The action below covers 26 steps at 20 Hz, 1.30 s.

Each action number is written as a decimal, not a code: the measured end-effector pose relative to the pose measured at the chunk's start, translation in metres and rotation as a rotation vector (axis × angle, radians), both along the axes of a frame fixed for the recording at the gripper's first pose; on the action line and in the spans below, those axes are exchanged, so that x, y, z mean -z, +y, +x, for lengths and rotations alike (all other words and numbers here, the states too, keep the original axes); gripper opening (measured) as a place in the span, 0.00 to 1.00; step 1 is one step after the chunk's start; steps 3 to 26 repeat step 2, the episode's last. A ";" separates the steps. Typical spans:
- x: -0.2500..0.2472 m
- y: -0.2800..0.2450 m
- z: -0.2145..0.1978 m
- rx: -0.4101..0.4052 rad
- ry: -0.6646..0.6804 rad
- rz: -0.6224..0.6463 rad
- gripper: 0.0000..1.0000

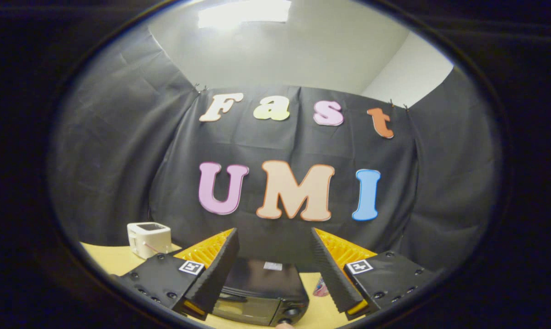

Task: Open the toaster oven, put the food inside, and close the toaster oven door.

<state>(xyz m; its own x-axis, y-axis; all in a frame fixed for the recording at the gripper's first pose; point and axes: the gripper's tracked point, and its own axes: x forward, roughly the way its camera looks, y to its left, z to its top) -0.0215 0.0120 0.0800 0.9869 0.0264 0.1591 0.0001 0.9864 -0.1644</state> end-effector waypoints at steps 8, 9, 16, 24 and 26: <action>-0.023 -0.009 0.002 -0.016 -0.004 0.029 0.97; -0.023 -0.009 0.002 -0.016 -0.004 0.029 0.97; -0.023 -0.009 0.002 -0.016 -0.004 0.029 0.97; -0.023 -0.009 0.002 -0.016 -0.004 0.029 0.97; -0.023 -0.009 0.002 -0.016 -0.004 0.029 0.97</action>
